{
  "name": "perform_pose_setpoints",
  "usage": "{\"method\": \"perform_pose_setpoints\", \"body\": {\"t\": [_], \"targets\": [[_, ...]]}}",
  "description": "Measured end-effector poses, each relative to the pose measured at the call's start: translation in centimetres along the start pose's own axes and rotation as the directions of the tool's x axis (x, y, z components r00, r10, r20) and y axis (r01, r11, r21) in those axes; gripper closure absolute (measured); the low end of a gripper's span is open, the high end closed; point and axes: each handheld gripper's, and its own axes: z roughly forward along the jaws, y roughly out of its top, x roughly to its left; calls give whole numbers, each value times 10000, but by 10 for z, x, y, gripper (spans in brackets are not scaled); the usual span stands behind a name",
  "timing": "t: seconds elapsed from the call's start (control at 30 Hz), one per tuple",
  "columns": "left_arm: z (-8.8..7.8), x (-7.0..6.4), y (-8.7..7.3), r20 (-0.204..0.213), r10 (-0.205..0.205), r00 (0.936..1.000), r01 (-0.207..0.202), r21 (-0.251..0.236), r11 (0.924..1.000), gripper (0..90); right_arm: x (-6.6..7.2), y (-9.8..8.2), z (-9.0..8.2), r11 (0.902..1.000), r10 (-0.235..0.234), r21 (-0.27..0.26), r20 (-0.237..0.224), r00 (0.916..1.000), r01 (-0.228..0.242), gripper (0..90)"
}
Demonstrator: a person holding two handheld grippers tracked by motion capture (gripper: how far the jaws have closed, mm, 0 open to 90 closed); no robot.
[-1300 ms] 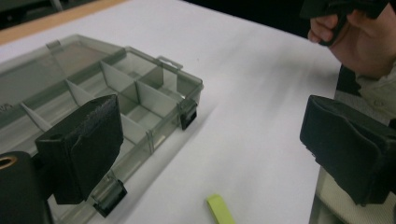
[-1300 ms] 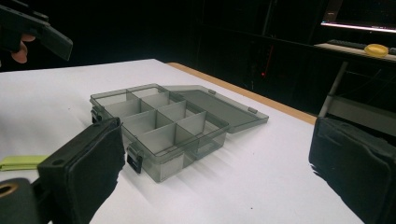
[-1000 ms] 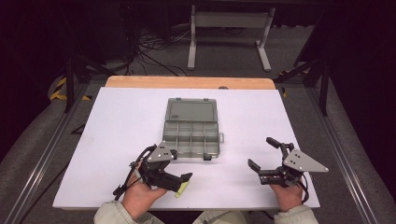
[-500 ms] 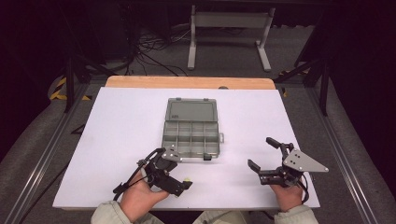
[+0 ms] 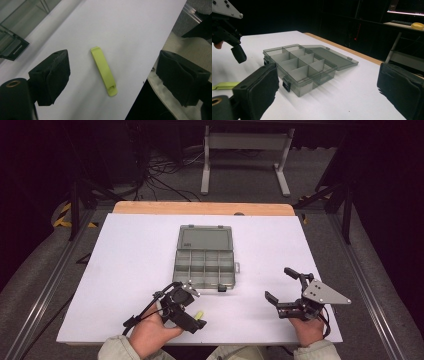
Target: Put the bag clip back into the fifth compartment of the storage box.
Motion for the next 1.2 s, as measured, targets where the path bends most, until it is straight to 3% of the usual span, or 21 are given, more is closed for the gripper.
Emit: {"method": "perform_pose_setpoints", "body": {"t": [0.27,0.57,0.67,1.03,1.2], "targets": [[7,1,0,146,-100,9998,97,189,9998,170,0,0,0,10000,11,-16,-32,10000,-11,44],[14,0,-3,-119,-47,9999,48,64,10000,270,1,1,0,10000,-69,-51,-95,9999,69,46],[17,-1,-3,-120,-165,9998,168,211,9996,305,1,1,0,10000,-59,-55,-102,9999,59,46],[27,0,-5,-344,29,9994,-3,744,9972,398,1,0,0,10000,-76,14,-95,9999,76,49],[27,0,-5,-327,44,9995,-21,693,9976,539,1,0,0,9999,-100,47,-64,9999,100,53]]}}
